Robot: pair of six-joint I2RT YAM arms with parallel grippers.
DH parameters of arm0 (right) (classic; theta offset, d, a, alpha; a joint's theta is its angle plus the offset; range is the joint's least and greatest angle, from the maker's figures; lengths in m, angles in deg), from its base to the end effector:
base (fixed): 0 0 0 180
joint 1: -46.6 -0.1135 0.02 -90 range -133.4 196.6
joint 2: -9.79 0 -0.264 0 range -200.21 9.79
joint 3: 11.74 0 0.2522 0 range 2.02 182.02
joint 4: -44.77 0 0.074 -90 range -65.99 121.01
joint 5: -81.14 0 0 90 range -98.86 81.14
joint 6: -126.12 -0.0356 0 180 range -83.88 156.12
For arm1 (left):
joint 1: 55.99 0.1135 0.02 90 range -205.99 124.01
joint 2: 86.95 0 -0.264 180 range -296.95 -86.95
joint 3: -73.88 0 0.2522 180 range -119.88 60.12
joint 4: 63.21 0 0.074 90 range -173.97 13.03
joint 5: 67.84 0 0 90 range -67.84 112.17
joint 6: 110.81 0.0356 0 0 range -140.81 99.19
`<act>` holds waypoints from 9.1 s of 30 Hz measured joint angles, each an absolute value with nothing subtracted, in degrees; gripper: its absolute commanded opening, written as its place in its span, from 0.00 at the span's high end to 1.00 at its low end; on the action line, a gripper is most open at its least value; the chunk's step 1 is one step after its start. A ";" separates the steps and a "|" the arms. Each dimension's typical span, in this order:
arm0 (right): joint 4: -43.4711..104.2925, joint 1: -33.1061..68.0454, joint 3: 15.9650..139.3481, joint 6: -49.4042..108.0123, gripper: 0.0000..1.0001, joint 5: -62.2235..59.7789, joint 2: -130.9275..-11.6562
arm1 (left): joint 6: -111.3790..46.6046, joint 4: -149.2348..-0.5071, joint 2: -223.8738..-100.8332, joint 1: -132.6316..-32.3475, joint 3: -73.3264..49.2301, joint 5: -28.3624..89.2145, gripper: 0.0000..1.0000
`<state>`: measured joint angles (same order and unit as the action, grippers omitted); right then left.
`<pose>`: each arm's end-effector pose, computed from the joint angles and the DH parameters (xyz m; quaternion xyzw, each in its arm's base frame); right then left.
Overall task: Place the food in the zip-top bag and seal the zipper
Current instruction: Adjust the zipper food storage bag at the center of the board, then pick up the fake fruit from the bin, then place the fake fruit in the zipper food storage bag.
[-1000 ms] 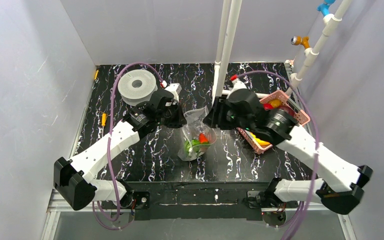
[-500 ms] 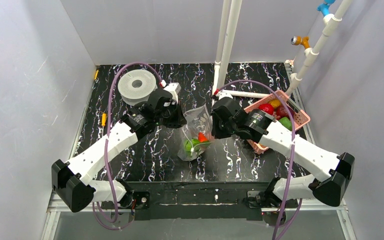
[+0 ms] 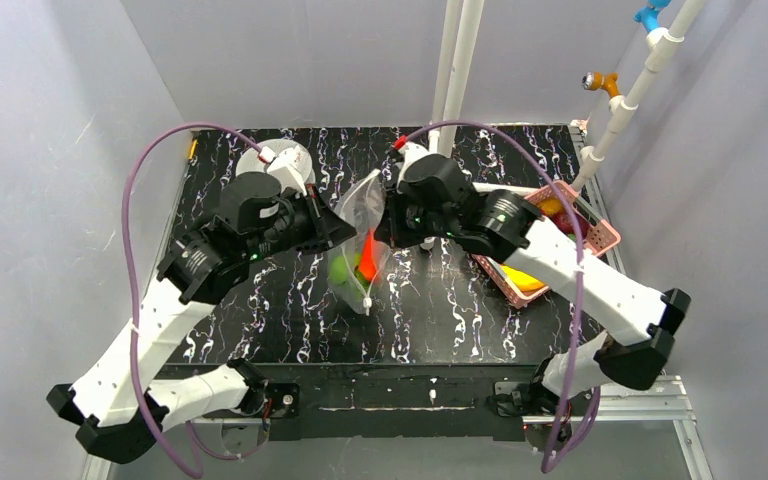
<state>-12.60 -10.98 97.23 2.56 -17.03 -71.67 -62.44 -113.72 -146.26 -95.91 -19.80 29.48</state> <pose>0.1647 0.2499 0.4367 -0.1447 0.8517 0.3137 0.3939 0.1493 -0.1308 0.4525 0.0264 0.7982 -0.4302 0.4207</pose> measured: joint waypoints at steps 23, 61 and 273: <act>2.11 -1.70 89.22 2.58 0.82 9.07 -83.66 | -57.25 -114.43 -156.27 -94.34 -15.25 5.64 1.00; -2.74 -1.86 81.85 -0.19 0.27 5.84 -80.60 | -54.03 -110.24 -161.39 -94.36 -8.98 6.66 1.00; 10.62 -12.03 67.89 2.05 0.84 -26.96 -70.58 | -46.98 -100.86 -155.25 -94.34 -5.95 27.25 1.00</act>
